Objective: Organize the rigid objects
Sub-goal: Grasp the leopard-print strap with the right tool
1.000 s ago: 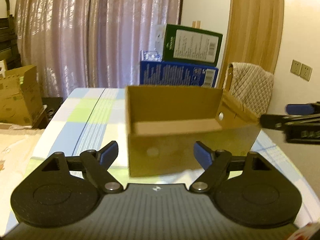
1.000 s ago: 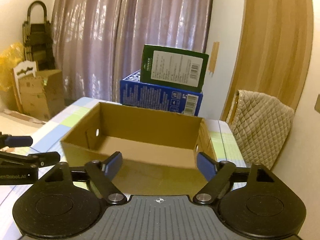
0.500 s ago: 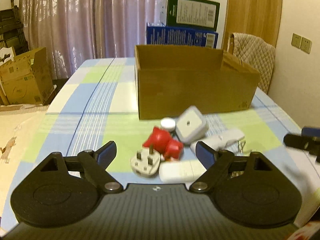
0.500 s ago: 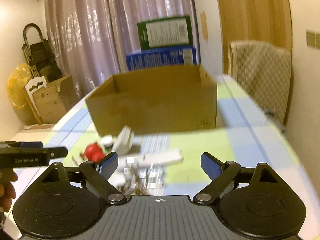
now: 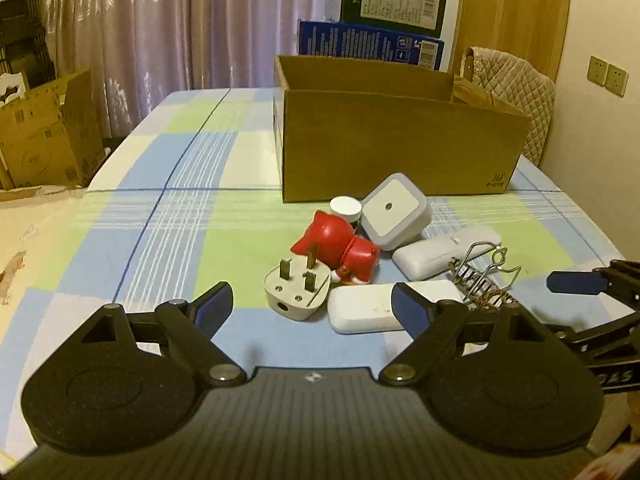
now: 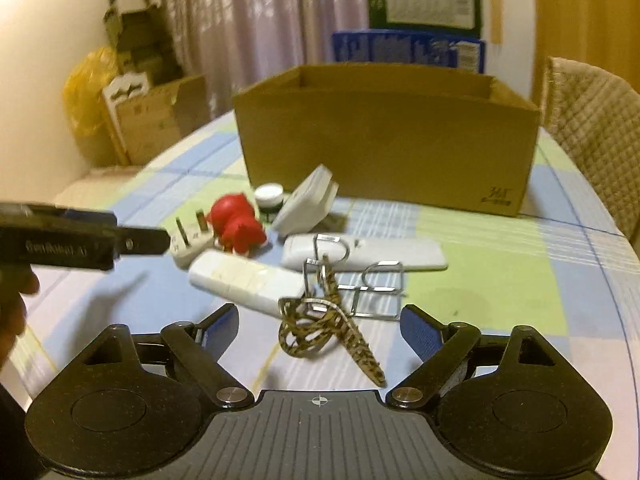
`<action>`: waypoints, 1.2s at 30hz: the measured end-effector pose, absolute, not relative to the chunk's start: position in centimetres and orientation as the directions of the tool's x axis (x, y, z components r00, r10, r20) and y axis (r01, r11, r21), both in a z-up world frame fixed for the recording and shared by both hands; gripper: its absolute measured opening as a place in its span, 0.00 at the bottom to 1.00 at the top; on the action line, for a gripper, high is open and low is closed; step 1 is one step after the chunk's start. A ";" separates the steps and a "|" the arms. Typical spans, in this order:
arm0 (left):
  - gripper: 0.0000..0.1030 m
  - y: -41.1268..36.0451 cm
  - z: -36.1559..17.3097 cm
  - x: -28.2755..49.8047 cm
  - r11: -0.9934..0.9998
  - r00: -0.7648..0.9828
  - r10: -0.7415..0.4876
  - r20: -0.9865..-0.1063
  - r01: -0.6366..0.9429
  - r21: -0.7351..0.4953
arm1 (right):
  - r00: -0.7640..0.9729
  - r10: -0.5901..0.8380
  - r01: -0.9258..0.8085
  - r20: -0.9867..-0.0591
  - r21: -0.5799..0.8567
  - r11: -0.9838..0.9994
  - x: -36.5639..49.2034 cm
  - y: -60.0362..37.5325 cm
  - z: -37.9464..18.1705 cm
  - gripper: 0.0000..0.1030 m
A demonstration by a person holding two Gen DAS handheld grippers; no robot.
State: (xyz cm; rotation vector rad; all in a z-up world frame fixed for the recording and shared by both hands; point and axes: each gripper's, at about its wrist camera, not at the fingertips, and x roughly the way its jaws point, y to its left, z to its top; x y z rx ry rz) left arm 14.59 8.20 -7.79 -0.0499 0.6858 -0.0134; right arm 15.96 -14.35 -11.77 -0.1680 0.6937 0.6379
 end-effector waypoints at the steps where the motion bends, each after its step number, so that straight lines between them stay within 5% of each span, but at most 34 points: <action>1: 0.81 8.3 -7.9 14.7 0.999 0.771 -0.030 -0.636 -0.003 -0.051 | 0.582 0.487 -0.603 -0.652 0.056 0.796 16.2 -14.2 -12.2 0.72; 15: 0.81 8.2 -8.8 15.5 0.997 0.754 -0.063 -0.654 0.020 -0.073 | 0.536 0.487 -0.621 -0.690 0.069 0.781 18.4 -12.5 -13.9 0.42; 36: 0.82 6.8 -9.5 15.5 0.998 0.739 -0.065 -0.671 0.045 -0.047 | 0.553 0.469 -0.601 -0.688 0.059 0.797 16.3 -14.7 -12.2 0.36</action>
